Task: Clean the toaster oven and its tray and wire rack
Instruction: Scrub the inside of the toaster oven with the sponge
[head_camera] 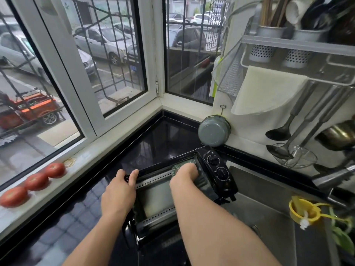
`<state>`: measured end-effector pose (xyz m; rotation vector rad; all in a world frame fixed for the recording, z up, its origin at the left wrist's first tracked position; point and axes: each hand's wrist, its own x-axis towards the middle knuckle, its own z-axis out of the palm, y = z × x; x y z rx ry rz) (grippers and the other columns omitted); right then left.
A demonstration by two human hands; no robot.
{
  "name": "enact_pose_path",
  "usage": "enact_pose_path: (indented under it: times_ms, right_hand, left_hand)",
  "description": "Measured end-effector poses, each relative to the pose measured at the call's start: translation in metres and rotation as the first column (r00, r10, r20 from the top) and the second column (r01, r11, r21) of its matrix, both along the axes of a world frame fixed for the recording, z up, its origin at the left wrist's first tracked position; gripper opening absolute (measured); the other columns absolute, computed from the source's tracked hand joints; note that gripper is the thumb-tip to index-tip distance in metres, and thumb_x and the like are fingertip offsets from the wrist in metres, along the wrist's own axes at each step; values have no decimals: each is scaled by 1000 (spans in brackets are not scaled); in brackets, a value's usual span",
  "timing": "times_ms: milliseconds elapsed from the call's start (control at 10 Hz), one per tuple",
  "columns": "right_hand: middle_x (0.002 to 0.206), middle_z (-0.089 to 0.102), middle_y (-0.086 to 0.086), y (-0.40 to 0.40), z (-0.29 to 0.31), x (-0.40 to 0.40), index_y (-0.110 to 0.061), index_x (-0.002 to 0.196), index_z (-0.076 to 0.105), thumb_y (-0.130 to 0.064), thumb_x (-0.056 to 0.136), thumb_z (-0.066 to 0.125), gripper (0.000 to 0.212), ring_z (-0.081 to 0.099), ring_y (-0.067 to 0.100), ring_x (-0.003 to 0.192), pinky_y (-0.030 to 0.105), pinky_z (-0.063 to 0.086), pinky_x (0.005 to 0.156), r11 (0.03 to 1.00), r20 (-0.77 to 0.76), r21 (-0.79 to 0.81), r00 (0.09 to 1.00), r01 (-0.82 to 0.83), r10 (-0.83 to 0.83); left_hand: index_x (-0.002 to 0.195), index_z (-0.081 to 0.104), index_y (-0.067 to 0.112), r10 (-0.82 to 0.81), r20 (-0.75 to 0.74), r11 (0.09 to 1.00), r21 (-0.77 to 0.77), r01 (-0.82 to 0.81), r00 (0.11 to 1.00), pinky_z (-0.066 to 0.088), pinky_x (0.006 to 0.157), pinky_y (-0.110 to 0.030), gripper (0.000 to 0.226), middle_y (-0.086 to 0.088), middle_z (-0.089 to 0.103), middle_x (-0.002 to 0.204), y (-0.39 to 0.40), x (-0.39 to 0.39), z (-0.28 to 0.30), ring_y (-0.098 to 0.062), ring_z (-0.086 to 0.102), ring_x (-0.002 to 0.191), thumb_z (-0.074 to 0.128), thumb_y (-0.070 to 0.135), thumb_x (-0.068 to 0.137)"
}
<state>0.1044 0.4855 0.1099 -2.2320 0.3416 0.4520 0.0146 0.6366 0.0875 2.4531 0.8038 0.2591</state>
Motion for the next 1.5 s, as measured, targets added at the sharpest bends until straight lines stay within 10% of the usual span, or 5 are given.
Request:
enact_pose_path:
  times_ms: [100,500,800,1100,1500]
  right_hand:
    - [147,47,3,13,6,8,-17,155,17,-36,51,-42,121,61,5,98,16,53,86,680,-341,478,831,556,-439]
    - [125,58,13,-9,17,-2,-8,111,59,-15,99,36,27,55,24,100,26,50,87,59,-524,700,567,712,-636]
    - [87,63,15,61,11,-40,-1,110,61,3,88,49,25,61,27,68,28,53,54,451,-571,675,800,584,-181]
    - [85,56,5,-18,8,-2,-11,88,56,0,88,50,13,54,18,67,25,46,55,91,-531,704,607,704,-591]
    - [94,60,16,9,6,-28,0,98,56,5,88,42,18,61,32,90,42,53,83,231,-537,767,795,599,-282]
  left_hand:
    - [92,45,26,4,9,1000,-24,-4,1000,42,76,-43,49,-4,61,87,-1,-1,0,-34,57,85,32,73,100]
    - [95,46,27,-3,18,1000,-21,4,1000,40,70,-41,50,-1,59,85,-2,-5,-4,-31,55,81,30,74,99]
    - [90,44,29,3,36,1000,-10,-2,999,45,75,-44,46,-4,63,91,-4,-9,-4,-30,56,83,29,72,100]
    - [93,41,27,-19,35,1000,-21,20,999,43,71,-42,48,-4,62,100,-8,-17,0,-35,59,85,25,72,101]
    - [94,40,28,-39,21,998,-41,40,999,41,76,-44,46,-6,63,108,-7,-19,1,-40,61,94,22,70,102]
